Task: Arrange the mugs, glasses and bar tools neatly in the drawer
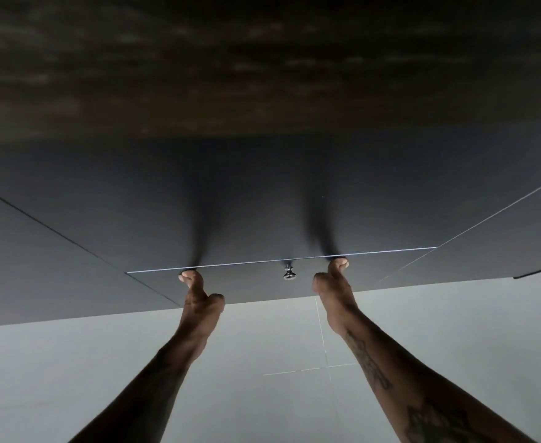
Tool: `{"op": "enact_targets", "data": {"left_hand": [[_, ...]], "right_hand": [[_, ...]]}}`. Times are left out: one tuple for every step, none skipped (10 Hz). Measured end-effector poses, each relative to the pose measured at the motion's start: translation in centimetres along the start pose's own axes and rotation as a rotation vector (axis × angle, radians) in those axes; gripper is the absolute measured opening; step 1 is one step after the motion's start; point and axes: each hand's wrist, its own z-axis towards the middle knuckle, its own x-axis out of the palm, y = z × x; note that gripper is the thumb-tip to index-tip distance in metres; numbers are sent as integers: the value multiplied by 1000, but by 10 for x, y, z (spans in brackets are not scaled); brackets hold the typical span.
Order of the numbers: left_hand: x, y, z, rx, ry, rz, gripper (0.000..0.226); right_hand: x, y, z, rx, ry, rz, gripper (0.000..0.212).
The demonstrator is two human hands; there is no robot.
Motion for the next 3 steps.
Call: {"op": "enact_targets", "data": {"left_hand": [[-19,4,-4,32,46,129,87],[-42,-13,-10,64,127,402,85],[-47,-50,-38,126,160,572,84]], "right_hand": [[-18,-6,-7,-8,95,29,50],[-47,4,-15,61,130,67,69],[-73,28,-37,-15,172,-116,78]]}}
